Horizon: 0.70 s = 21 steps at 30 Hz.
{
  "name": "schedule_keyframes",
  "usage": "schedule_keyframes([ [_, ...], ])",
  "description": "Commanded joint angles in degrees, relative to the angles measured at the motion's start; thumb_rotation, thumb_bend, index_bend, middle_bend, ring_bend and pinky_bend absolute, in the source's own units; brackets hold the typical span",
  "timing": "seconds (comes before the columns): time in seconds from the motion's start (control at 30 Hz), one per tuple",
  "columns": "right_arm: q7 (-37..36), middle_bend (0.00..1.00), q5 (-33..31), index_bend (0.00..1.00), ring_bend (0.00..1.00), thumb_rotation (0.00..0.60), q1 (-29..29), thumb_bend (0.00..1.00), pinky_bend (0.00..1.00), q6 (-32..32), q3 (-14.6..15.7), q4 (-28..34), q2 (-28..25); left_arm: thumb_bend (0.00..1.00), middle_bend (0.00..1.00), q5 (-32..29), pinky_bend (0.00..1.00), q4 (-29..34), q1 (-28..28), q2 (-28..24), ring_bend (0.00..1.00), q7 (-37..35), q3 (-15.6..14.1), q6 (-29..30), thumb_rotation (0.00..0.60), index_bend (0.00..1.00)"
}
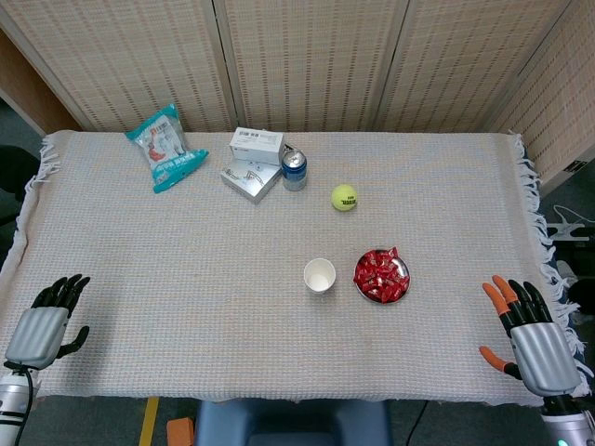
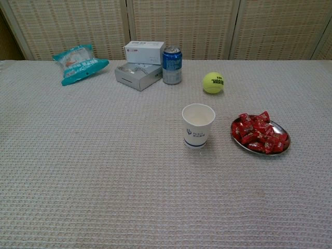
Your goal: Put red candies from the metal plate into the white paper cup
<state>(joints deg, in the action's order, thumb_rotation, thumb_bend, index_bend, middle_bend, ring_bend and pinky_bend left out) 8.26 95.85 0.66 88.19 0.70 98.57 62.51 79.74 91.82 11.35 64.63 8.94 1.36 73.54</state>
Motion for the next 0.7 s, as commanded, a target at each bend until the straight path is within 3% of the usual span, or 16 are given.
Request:
schedule_keyframes([
  [0.03, 0.3, 0.0, -1.6, 0.0, 0.0, 0.6, 0.9, 0.09, 0.0, -1.8, -0.6, 0.1, 0.2, 0.39, 0.0, -1.0, 0.14, -0.3, 0.5, 0.3, 0.0, 0.4, 0.4, -1.0, 0.6, 0.0],
  [0.3, -0.7, 0.0, -2.4, 0.0, 0.0, 0.6, 3.7, 0.09, 0.0, -4.7, -2.1, -2.2, 2.1, 0.39, 0.0, -2.4, 0.14, -0.4, 1.1, 0.7, 0.0, 1.0, 0.4, -2.5, 0.6, 0.0],
  [0.5, 5.0, 0.0, -6.6, 0.0, 0.0, 0.6, 10.9, 0.09, 0.01, -14.8, -5.7, 0.6, 2.1, 0.39, 0.0, -2.1, 0.14, -0.8, 1.3, -0.1, 0.0, -1.5, 0.4, -3.0, 0.6, 0.0],
  [0.7, 17.2, 0.0, -14.5, 0.0, 0.01, 0.6, 19.1, 0.09, 0.2, -25.6, -9.6, 4.0, 3.2, 0.39, 0.0, -3.1, 0.14, -1.6, 1.9, -0.5, 0.0, -3.7, 0.9, -4.4, 0.6, 0.0],
])
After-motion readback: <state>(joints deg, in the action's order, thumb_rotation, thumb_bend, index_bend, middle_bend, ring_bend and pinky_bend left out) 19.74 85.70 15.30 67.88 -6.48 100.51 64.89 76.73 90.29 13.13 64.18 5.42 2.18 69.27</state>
